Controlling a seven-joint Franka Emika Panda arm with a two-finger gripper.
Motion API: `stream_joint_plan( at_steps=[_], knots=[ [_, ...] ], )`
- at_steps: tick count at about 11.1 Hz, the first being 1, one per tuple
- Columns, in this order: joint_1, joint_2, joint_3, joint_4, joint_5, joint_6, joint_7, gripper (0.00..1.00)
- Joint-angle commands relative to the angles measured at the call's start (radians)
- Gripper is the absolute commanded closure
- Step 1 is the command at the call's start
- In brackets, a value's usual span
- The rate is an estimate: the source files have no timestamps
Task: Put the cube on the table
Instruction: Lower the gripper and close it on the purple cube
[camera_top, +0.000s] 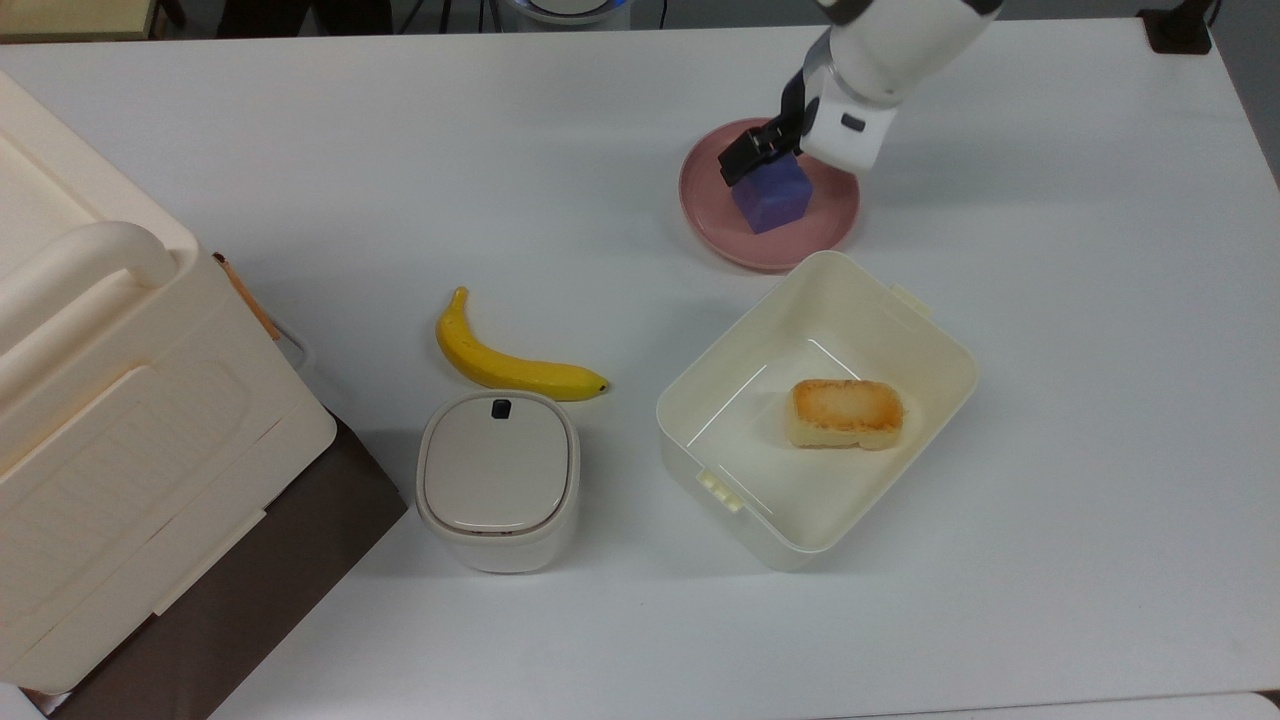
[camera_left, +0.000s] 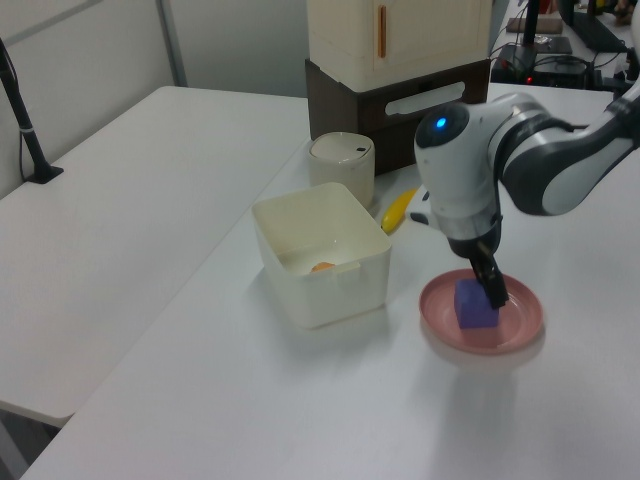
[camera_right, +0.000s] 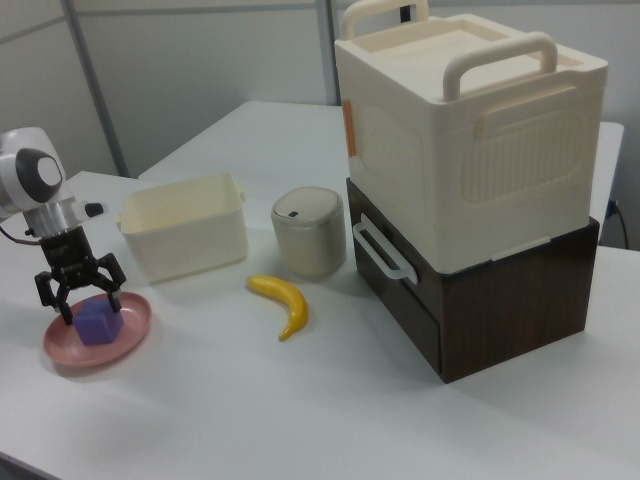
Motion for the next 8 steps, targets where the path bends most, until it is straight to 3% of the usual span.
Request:
stream_joint_plan(
  at_steps=[1,2,3,4,5,6,8],
  knots=[
    [0.027,0.053,-0.001,0.035,-0.026,0.004,0.054,0.00],
    [0.025,0.055,-0.001,0.036,-0.025,0.003,0.057,0.01],
    [0.027,0.057,-0.001,0.038,-0.023,0.003,0.059,0.17],
    [0.027,0.057,-0.001,0.038,-0.023,0.004,0.075,0.45],
    [0.024,0.057,-0.001,0.041,-0.019,0.007,0.109,0.79],
    [0.024,0.057,-0.001,0.041,-0.019,0.007,0.146,0.94],
    [0.012,0.047,-0.001,0.076,-0.011,-0.017,0.158,0.97]
  ],
)
